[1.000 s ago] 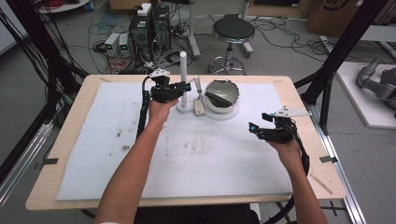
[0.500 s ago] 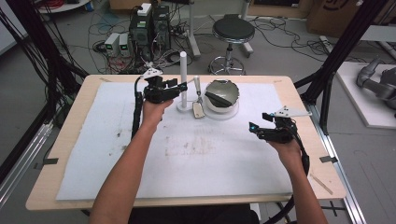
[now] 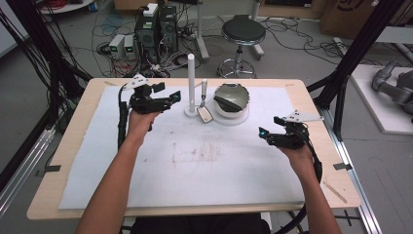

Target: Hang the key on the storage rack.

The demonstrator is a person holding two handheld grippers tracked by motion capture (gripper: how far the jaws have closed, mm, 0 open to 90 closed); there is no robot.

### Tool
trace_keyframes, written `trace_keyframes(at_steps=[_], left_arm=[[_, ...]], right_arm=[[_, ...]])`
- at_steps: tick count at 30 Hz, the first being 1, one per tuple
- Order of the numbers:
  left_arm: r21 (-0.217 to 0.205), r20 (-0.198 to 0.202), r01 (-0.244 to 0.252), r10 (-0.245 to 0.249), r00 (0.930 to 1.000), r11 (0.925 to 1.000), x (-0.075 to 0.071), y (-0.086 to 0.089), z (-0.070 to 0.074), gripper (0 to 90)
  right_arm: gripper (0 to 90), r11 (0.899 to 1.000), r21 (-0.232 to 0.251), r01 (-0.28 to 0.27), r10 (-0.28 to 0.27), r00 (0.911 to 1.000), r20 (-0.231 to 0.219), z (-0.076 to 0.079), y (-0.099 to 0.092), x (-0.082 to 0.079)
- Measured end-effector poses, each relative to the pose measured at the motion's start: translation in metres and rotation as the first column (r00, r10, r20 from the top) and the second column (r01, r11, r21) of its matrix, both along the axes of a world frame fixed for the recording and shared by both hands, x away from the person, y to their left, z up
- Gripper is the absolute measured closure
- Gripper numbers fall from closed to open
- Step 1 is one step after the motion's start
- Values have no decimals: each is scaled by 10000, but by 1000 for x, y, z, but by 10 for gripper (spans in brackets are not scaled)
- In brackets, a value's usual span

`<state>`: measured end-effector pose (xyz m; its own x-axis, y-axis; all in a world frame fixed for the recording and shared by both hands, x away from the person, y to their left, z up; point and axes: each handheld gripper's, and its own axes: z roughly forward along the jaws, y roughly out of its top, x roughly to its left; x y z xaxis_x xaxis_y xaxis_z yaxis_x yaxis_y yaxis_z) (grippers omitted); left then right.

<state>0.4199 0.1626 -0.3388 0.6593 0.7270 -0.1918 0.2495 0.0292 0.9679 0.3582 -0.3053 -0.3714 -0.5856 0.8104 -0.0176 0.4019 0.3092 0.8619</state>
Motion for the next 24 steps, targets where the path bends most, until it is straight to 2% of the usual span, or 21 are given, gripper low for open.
trace_keyframes(at_steps=[7,10,17,24], left_arm=[[88,-32,59,-59,10000,9999,-21,25,-13,173],[403,-51,4,-1,10000,9992,-28,30,-17,170],[568,71,-366,362,9993,9977,-39,40,-22,170],[647,-84,-567,573,9983,9963,-43,45,-26,170]], right_arm=[[240,10000,-48,-5,5,10000,25,0,3,2],[229,10000,-72,33,-33,10000,27,0,4,3],[222,9997,-172,152,-151,9999,70,0,2,4],[220,9991,-369,192,-192,9998,-13,-2,4,5]])
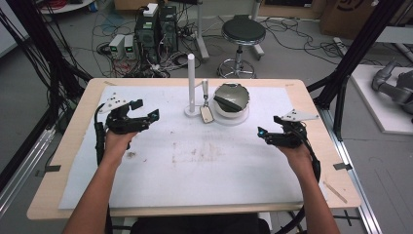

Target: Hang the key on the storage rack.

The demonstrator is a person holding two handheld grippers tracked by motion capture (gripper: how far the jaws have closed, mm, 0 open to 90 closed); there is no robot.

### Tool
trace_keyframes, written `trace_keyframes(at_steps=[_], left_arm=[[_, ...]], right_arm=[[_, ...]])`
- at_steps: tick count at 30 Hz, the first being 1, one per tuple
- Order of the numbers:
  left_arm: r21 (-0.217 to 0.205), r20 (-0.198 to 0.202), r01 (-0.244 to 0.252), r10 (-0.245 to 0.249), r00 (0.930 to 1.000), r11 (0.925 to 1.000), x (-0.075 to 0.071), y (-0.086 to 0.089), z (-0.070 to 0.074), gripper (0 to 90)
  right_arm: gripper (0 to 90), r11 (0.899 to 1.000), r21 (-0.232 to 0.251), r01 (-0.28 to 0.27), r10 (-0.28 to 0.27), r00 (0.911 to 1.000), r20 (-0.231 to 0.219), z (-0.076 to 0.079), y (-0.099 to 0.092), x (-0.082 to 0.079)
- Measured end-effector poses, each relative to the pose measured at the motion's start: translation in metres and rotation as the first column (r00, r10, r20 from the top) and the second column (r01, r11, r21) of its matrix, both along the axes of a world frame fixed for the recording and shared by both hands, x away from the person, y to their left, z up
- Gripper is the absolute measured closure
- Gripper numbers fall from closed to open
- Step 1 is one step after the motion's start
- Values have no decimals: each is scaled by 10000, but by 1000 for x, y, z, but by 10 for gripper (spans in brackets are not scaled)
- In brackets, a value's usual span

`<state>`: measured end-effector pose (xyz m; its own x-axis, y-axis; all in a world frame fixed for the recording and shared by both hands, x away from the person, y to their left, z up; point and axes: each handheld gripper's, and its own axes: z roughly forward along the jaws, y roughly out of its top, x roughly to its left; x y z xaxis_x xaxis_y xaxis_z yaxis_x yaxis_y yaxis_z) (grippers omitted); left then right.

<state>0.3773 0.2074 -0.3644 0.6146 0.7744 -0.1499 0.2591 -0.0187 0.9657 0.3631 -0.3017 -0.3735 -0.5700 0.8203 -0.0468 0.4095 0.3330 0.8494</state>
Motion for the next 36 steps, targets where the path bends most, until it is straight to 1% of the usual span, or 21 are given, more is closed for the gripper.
trace_keyframes(at_steps=[6,11,13,17,20,24,36], left_arm=[[201,24,-123,123,9999,9997,-2,-1,2,170],[215,34,-206,205,9998,9996,-4,0,2,170],[212,-19,-208,209,9998,9996,-4,0,2,170],[168,-63,-230,232,9997,9996,-5,0,1,170],[153,-109,-256,258,9996,9996,-6,1,-1,170],[140,-201,-297,300,9993,9995,-5,1,-3,170],[131,-227,-366,369,9991,9992,-3,1,-5,170]], right_arm=[[220,9999,135,22,-23,10000,59,1,-2,0],[220,9999,92,50,-50,10000,53,1,-3,0],[220,9999,74,94,-95,9999,104,2,-4,-1],[220,9998,97,192,-192,9998,-5,1,-5,-2],[220,9998,74,186,-186,9998,21,1,-6,-2],[220,9998,28,177,-177,9998,-26,0,-5,-2],[220,9999,28,149,-149,9999,-45,-1,-7,-2]])
